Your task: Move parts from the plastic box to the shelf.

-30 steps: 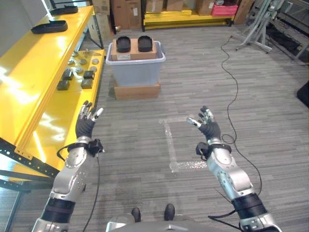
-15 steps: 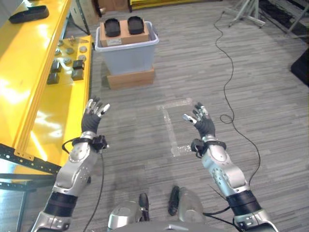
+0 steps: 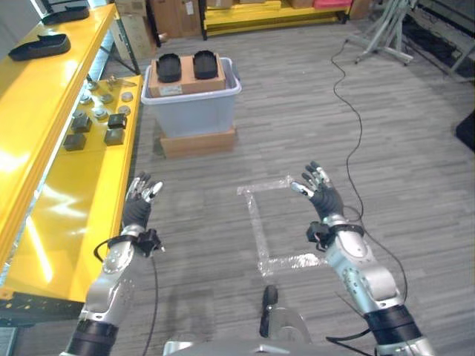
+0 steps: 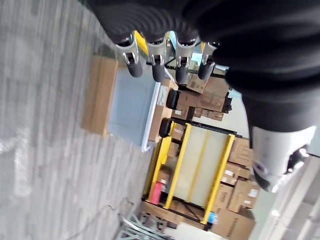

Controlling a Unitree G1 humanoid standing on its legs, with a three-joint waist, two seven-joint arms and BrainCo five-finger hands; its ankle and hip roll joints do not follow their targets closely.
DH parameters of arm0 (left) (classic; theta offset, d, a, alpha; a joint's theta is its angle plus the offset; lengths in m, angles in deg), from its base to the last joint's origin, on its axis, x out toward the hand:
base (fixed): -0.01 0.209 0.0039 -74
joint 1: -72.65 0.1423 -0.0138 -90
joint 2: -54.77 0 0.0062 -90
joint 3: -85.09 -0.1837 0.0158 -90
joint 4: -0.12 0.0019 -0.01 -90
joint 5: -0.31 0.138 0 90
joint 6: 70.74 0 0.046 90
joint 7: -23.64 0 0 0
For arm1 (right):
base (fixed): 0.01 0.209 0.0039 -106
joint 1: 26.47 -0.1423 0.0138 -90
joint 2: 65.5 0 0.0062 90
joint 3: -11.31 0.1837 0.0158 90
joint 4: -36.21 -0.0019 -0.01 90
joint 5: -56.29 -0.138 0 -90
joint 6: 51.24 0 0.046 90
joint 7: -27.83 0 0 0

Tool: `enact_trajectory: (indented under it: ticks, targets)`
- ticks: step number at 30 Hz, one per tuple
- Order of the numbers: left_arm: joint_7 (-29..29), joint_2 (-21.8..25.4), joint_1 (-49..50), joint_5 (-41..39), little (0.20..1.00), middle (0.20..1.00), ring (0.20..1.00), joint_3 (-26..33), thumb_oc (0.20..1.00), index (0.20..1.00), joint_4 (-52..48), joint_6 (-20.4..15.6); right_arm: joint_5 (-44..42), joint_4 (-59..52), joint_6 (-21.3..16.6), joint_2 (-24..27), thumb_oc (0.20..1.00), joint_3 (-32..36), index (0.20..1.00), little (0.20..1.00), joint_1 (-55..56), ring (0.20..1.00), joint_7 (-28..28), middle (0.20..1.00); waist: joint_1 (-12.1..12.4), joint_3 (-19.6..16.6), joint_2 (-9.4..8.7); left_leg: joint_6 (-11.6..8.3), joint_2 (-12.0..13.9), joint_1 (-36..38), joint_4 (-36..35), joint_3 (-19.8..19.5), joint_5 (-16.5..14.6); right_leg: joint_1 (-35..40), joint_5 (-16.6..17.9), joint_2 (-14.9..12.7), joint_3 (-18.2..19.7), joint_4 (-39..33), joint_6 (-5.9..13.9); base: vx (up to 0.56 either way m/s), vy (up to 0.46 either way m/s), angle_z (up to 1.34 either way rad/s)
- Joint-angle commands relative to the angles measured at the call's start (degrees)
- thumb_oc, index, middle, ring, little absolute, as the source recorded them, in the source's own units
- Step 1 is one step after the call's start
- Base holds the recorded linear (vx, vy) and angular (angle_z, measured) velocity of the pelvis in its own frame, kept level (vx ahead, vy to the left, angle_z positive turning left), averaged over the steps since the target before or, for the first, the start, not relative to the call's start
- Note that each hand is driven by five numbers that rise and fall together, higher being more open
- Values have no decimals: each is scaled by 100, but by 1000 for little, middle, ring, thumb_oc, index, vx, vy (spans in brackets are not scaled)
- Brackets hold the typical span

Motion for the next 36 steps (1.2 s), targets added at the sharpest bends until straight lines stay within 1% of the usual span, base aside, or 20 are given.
enact_trajectory:
  ticks: [1,3,4,5,6,7,8,10,12,16,18,19,21,22,23,25,26,30,31,36]
  targets:
    - [207,197,-383,-329,1000,1000,1000,19,1000,1000,-435,-530,-188,-50,-122,85,1000,257,1000,1000,-350,1000,241,1000,-101,-50,-134,-138,336,-149,1723,433,1381,340,-148,92,-92,-776,218,319,-284,8]
    - [186,145,-408,-356,1000,1000,1000,12,1000,1000,-402,-536,-155,5,-129,150,1000,271,1000,1000,-356,1000,260,1000,-83,-8,-171,-209,406,-595,2559,476,1508,536,-248,176,-125,-864,67,361,-265,-17]
    - [29,55,-484,-318,1000,1000,1000,-24,1000,1000,-302,-616,-119,174,-199,222,1000,355,1000,1000,-317,1000,323,1000,-8,185,-265,-62,351,-1700,3288,509,1228,947,-361,270,-135,-1044,-55,707,-186,19]
    - [25,33,-511,-390,1000,1000,1000,-16,1000,1000,-346,-757,-34,194,-157,208,1000,424,1000,1000,-236,1000,393,1000,-1,285,-323,96,253,-1937,2344,746,1022,1233,-404,306,-84,-1199,7,717,-77,39]
    - [35,38,-511,-387,1000,1000,1000,-12,1000,1000,-362,-784,20,186,-135,202,1000,431,1000,1000,-218,1000,395,1000,0,291,-328,99,230,-1940,2036,794,1026,1275,-411,322,-72,-1234,22,615,174,36]
    - [107,46,-504,-376,1000,1000,1000,-7,1000,1000,-412,-826,61,165,-142,222,1000,417,1000,1000,-132,1000,334,1000,26,298,-311,51,131,-1940,1193,847,1191,1402,-437,356,-73,-1306,63,299,130,-22]
    - [108,45,-501,-376,1000,1000,1000,-8,1000,1000,-414,-826,61,164,-142,222,1000,417,1000,1000,-130,1000,334,1000,27,303,-324,53,111,-1910,1149,854,1212,1414,-437,341,-71,-1311,67,481,217,-28]
    - [211,63,-446,-396,1000,1000,1000,44,1000,1000,-517,-837,62,168,-235,273,1000,373,1000,1000,33,1000,360,1000,107,284,-184,-106,81,-2034,-414,817,1745,1637,-560,474,-77,-1318,130,567,246,-9]
    - [261,83,-245,-292,1000,1000,1000,195,1000,1000,-601,-1020,67,170,-442,325,1000,242,1000,1000,188,1000,431,1000,268,351,-65,-297,219,-2353,-1816,765,2464,2052,-879,531,-98,-1100,111,830,359,-11]
    - [16,180,-232,-231,1000,1000,1000,387,1000,1000,-374,-1263,-34,257,-543,366,1000,148,1000,1000,55,1000,516,1000,345,349,-91,-297,230,-2459,-1716,800,2234,2379,-1386,255,-129,-658,277,568,283,-23]
    - [-70,304,-274,87,1000,1000,1000,439,1000,1000,-357,-1237,-199,279,-519,291,1000,54,1000,1000,-91,1000,381,1000,471,240,-147,-153,119,-2392,-1323,828,1985,2542,-1603,31,-169,-439,444,640,299,-23]
    - [-242,366,-397,114,1000,1000,1000,404,1000,1000,-401,-1044,-258,332,-525,102,1000,27,1000,1000,-198,1000,192,1000,621,140,-219,109,-163,-2339,-962,752,1663,2609,-1360,-215,-285,66,613,648,325,-9]
    - [-404,374,-486,113,1000,1000,1000,380,1000,1000,-447,-885,-243,290,-518,-20,1000,30,1000,1000,-227,1000,121,1000,680,82,-268,280,-366,-2262,-890,759,1509,2575,-1041,-421,-390,616,724,471,294,2]
    - [-508,338,-581,269,1000,1000,1000,294,1000,1000,-543,-738,-99,169,-482,-202,1000,22,1000,1000,-224,1000,-6,1000,709,19,-269,445,-599,-2070,-953,709,1409,2354,-494,-651,-448,1418,842,412,325,33]
    - [-561,336,-616,311,1000,1000,1000,239,1000,1000,-627,-655,19,76,-451,-311,1000,27,1000,1000,-208,1000,-56,1000,705,-7,-245,552,-731,-1917,-997,660,1319,2145,-217,-782,-425,1968,886,500,373,46]
    - [-607,329,-632,397,1000,1000,1000,155,1000,1000,-757,-569,134,-61,-343,-453,1000,-4,1000,1000,-196,1000,-138,1000,667,-13,-188,675,-864,-1584,-1185,597,1211,1758,-116,-800,-380,2372,879,499,242,61]
    - [-638,370,-636,348,1000,1000,1000,124,1000,1000,-837,-523,212,-96,-288,-539,1000,-46,1000,1000,-203,1000,-130,1000,619,-20,-69,732,-803,-1314,-1406,586,1248,1443,-299,-642,-560,2060,699,443,113,66]
    - [-673,384,-624,236,1000,1000,1000,183,1000,1000,-890,-478,175,-3,-372,-576,1000,-79,1000,1000,-253,1000,-28,1000,551,28,96,720,-674,-816,-1653,448,1146,786,-385,-536,-775,1179,605,294,-27,33]
    - [-710,391,-606,158,1000,1000,1000,210,1000,1000,-901,-468,175,75,-436,-578,1000,-59,1000,1000,-290,1000,15,1000,507,65,102,689,-649,-668,-1688,360,1052,558,-211,-502,-718,433,630,319,-128,-58]
    - [-878,407,-547,156,1000,1000,1000,147,1000,1000,-959,-513,145,95,-431,-538,1000,126,1000,1000,-388,1000,43,1000,362,147,-17,666,-694,-417,-1579,81,567,96,669,-564,-187,-1622,877,345,-199,8]
